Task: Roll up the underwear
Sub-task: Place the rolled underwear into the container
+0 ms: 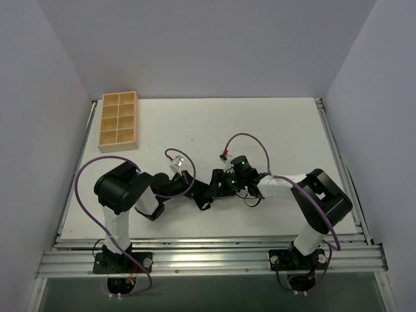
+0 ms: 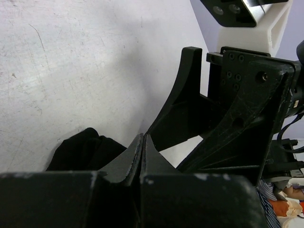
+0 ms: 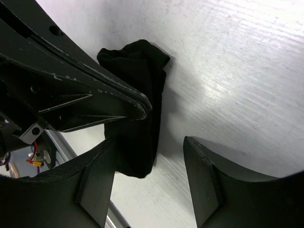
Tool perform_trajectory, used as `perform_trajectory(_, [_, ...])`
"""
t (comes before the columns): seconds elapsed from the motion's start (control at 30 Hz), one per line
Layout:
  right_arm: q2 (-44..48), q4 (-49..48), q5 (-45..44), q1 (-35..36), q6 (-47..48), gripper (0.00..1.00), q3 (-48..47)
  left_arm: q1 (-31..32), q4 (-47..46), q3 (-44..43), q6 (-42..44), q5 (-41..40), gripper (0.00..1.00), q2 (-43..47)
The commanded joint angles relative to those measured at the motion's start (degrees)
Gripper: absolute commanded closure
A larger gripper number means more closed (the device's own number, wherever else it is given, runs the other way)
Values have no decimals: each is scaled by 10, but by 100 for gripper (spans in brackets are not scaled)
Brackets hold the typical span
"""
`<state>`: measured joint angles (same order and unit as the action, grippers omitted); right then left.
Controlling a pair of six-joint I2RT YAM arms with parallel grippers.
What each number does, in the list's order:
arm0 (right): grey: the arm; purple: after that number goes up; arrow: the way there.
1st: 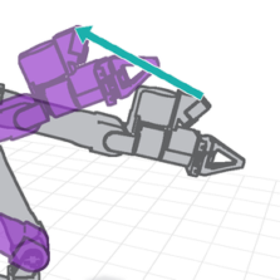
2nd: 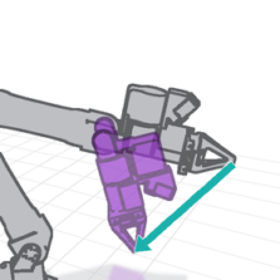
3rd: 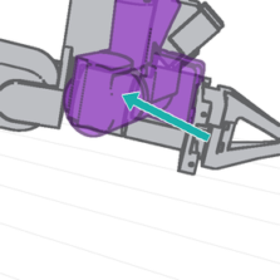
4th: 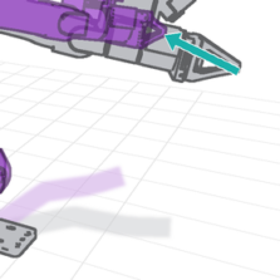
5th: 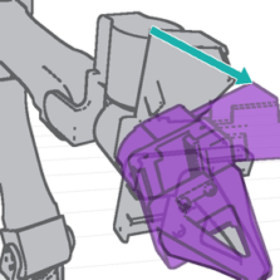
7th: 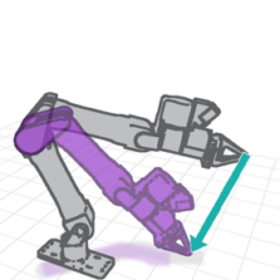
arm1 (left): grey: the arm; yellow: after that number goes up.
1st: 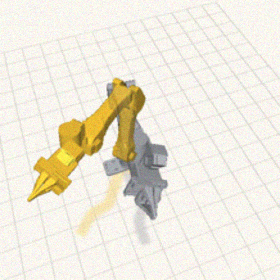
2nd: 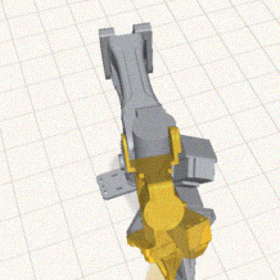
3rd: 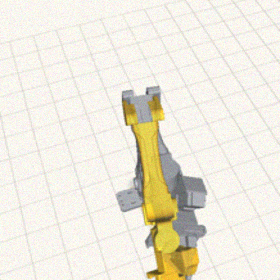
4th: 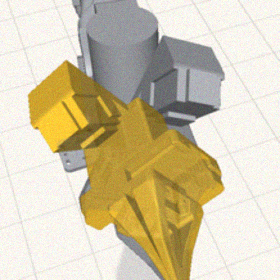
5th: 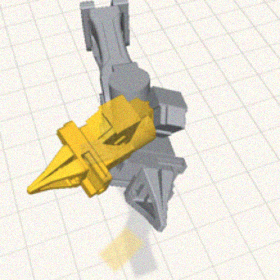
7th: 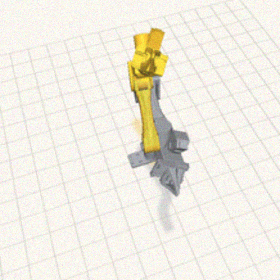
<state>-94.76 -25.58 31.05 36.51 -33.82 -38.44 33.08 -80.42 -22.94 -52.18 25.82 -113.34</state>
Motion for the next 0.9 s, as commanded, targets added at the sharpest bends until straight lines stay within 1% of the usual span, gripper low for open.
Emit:
perform_trajectory(0.0, [-20, -38, 14, 15, -5, 47, 11, 6, 91, 28, 19, 16, 98, -27])
perform_trajectory(0.13, [-37, -73, 16, 34, -22, 49, 22, 6, 94, 28, 20, 14, 98, -26])
perform_trajectory(0.27, [-51, -56, -3, 62, -20, 51, 6, 6, 96, 27, 19, 13, 98, -26])
perform_trajectory(0.3, [-52, -50, -19, 66, -21, 51, 3, 6, 96, 27, 18, 12, 98, -25])
perform_trajectory(0.4, [-53, -40, -30, 77, -25, 57, 4, 5, 96, 26, 17, 12, 98, -25])
perform_trajectory(0.5, [-46, -32, -44, 80, -28, 72, 13, 6, 98, 25, 16, 13, 98, -21])
perform_trajectory(0.53, [-41, -32, -50, 80, -28, 80, 16, 6, 104, 25, 16, 13, 98, -17])
perform_trajectory(0.6, [-29, -29, -53, 80, -31, 88, 23, 6, 112, 25, 19, 11, 98, -5])
perform_trajectory(0.63, [-25, -23, -57, 79, -30, 94, 25, 5, 124, 23, 21, 12, 98, 1])
perform_trajectory(0.67, [-18, -20, -58, 79, -30, 97, 26, 5, 134, 22, 23, 11, 98, 8])
perform_trajectory(0.7, [-15, -17, -60, 79, -29, 100, 28, 5, 144, 19, 24, 11, 98, 25])
perform_trajectory(0.77, [-3, -13, -63, 79, -29, 100, 34, 4, 192, 8, 30, 6, 98, 48])
perform_trajectory(0.8, [1, -10, -65, 79, -30, 100, 35, 4, 216, 1, 32, 5, 98, 75])
perform_trajectory(0.83, [4, -10, -65, 79, -30, 100, 38, 4, 263, -5, 41, 5, 98, 91])
perform_trajectory(0.87, [5, -10, -64, 78, -30, 100, 40, 4, 286, -19, 45, 1, 98, 106])
